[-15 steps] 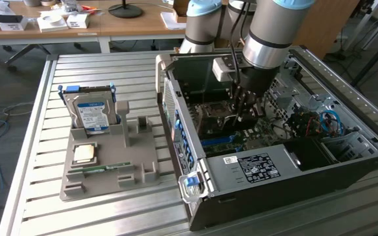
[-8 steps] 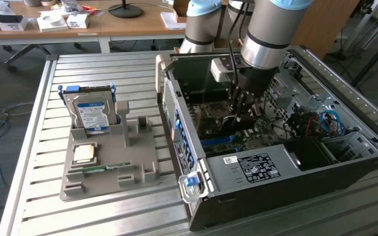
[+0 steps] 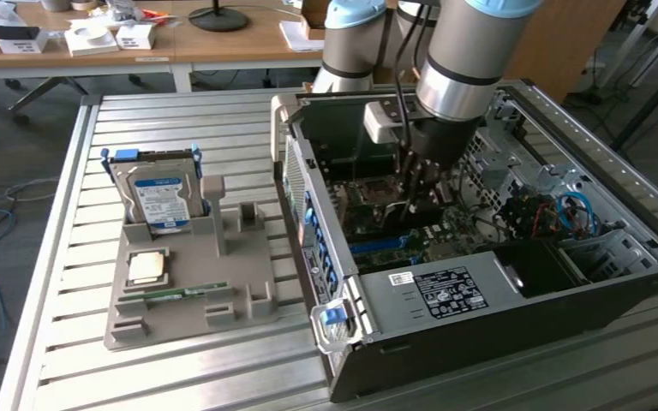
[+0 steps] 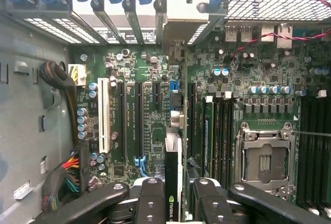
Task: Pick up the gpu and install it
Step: 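Insert the gpu into the slot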
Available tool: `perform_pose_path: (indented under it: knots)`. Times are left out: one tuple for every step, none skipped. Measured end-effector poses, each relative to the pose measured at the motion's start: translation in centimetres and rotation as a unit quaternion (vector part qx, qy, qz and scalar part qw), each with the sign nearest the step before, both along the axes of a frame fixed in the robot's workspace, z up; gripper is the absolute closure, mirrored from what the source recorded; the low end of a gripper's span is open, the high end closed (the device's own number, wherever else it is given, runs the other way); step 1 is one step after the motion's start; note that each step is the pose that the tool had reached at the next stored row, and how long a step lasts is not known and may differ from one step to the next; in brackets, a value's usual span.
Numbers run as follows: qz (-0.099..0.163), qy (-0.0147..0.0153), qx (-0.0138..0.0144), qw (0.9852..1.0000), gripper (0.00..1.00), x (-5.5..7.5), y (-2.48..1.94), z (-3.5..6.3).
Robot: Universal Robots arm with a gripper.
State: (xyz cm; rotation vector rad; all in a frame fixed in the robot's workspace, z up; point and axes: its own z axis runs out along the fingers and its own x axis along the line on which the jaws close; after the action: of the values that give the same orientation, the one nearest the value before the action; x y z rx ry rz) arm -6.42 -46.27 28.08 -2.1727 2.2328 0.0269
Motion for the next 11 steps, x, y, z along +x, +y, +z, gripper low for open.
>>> perform_pose_path:
  knots:
    - [0.000, 0.0000, 0.0000, 1.0000, 0.74, -0.04, 0.00, 0.00]
    - [0.000, 0.0000, 0.0000, 1.0000, 0.74, -0.08, 0.00, 0.00]
    - [0.000, 0.0000, 0.0000, 1.0000, 0.74, -0.12, 0.00, 0.00]
    - [0.000, 0.0000, 0.0000, 1.0000, 0.74, -0.14, 0.00, 0.00]
    - [0.000, 0.0000, -0.0001, 1.0000, 0.74, -0.14, 0.00, 0.00]
    - [0.000, 0.0000, -0.0001, 1.0000, 0.74, -0.15, -0.02, 0.00]
    - [0.000, 0.0000, -0.0001, 1.0000, 0.74, -0.17, -0.06, 0.00]
    - [0.000, 0.0000, -0.0001, 1.0000, 0.74, -0.18, -0.09, 0.00]
    - [0.000, 0.0000, -0.0001, 1.0000, 0.74, -0.19, -0.11, 0.00]
    - [0.000, 0.0000, 0.0000, 1.0000, 0.74, -0.20, -0.13, -0.01]
    - [0.000, 0.0000, 0.0000, 1.0000, 0.74, -0.20, -0.14, -0.01]
